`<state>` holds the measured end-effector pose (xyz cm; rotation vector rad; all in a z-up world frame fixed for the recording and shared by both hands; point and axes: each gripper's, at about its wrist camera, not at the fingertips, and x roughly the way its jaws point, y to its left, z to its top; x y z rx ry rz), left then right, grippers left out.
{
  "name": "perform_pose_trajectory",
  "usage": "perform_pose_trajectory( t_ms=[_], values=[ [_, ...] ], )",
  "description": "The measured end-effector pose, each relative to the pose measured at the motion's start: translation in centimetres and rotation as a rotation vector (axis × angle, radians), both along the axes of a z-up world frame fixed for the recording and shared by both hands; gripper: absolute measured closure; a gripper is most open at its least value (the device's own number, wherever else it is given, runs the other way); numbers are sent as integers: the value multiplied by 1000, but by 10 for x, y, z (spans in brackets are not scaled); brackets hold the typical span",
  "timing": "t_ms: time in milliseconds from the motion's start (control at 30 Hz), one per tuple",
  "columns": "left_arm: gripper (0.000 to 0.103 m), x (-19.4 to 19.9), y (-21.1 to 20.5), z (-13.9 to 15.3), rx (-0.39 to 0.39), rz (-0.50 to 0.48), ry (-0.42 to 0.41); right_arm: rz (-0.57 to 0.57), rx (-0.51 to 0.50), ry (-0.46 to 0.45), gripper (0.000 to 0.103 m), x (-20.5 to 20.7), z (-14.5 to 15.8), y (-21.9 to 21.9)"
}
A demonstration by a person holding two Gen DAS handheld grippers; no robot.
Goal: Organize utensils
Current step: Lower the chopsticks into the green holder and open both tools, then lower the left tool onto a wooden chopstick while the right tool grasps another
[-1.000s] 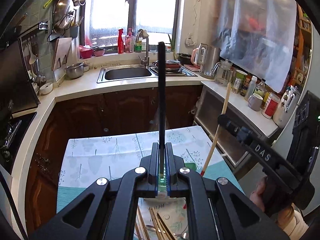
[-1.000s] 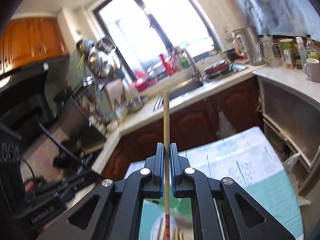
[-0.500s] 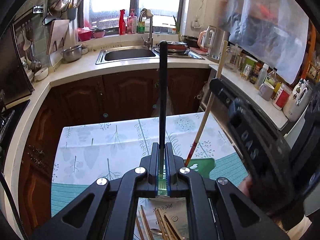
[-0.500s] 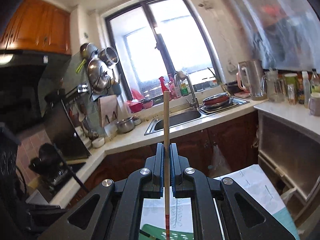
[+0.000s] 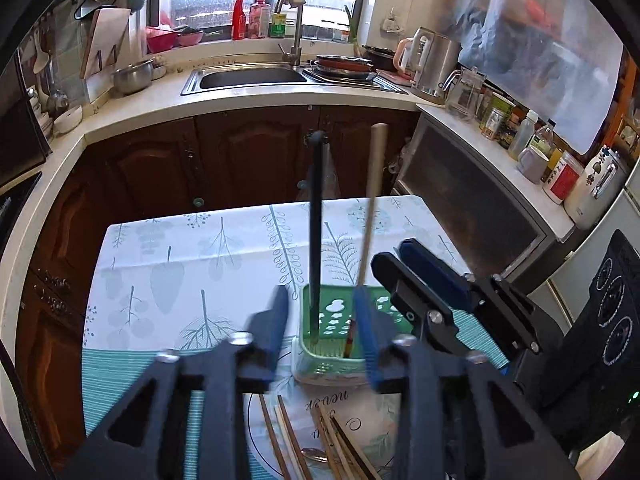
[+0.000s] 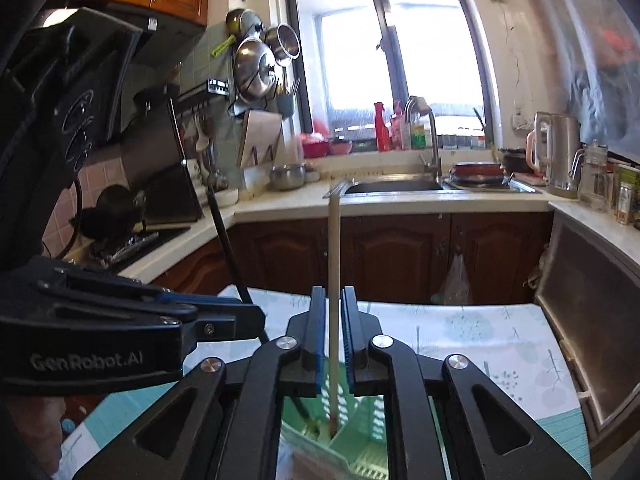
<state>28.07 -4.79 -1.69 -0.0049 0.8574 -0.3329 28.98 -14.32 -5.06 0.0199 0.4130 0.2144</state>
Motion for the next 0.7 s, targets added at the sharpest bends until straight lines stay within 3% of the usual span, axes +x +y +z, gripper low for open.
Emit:
perform_pose_trajectory(
  t_ms=[33, 200, 367, 600, 700],
  values=[
    [51, -2, 2, 1, 1, 5, -3, -6, 3, 6, 80, -2, -4, 0],
    [38, -16, 16, 1, -45, 15, 3, -2, 22, 38, 79, -20, -7, -7],
    [38, -40, 32, 2, -28, 43, -19, 3, 60, 84, 79, -48, 6, -19],
    [37, -70, 49, -2, 1, 38, 65, 51, 92, 258, 79, -87, 10, -26],
    [24, -83, 54, -8, -1, 41, 79, 78, 108, 367, 79, -101, 2, -25]
  ],
)
